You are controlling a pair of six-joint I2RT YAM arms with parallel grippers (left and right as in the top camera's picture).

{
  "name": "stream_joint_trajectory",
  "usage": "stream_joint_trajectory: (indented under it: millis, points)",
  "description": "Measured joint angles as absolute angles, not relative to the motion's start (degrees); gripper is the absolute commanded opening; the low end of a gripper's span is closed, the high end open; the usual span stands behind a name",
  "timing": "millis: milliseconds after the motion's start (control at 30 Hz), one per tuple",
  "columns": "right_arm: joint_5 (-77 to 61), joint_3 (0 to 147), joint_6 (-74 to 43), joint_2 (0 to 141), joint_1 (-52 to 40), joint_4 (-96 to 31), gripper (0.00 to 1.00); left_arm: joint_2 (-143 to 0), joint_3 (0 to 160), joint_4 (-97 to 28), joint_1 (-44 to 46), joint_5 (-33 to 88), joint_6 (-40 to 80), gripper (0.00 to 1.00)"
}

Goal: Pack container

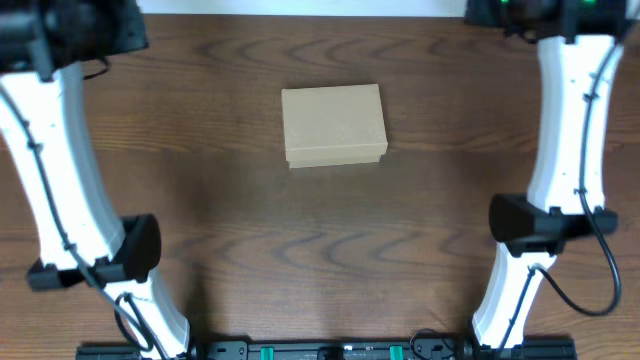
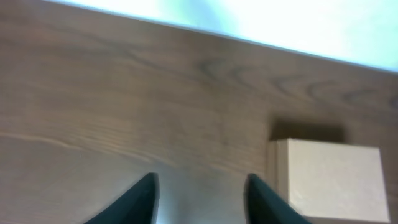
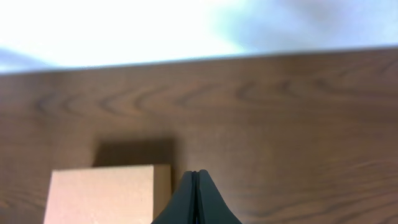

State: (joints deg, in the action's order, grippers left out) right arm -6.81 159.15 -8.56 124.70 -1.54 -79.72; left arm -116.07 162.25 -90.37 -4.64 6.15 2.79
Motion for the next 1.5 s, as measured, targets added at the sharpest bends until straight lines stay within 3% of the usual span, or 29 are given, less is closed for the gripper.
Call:
stream_joint_trajectory:
  millis: [100, 167, 433, 1500]
  points:
    - [-6.4, 159.8, -8.1, 121.1, -1.2, -78.3, 0.02, -113.0, 162.3, -89.2, -6.0, 5.8, 2.7, 0.97]
    - [-6.1, 160.0, -7.9, 118.8, -1.2, -77.5, 0.09, -111.4, 162.3, -88.5, -6.2, 5.7, 3.0, 0.96]
    - [-5.3, 160.9, -6.9, 111.2, -1.2, -77.3, 0.99, -107.9, 162.3, -88.8, -6.3, 5.7, 3.0, 0.96]
    - [-5.3, 161.1, -6.9, 110.9, -1.2, -80.5, 0.99, -107.9, 162.3, -89.2, -6.3, 5.7, 3.0, 0.96]
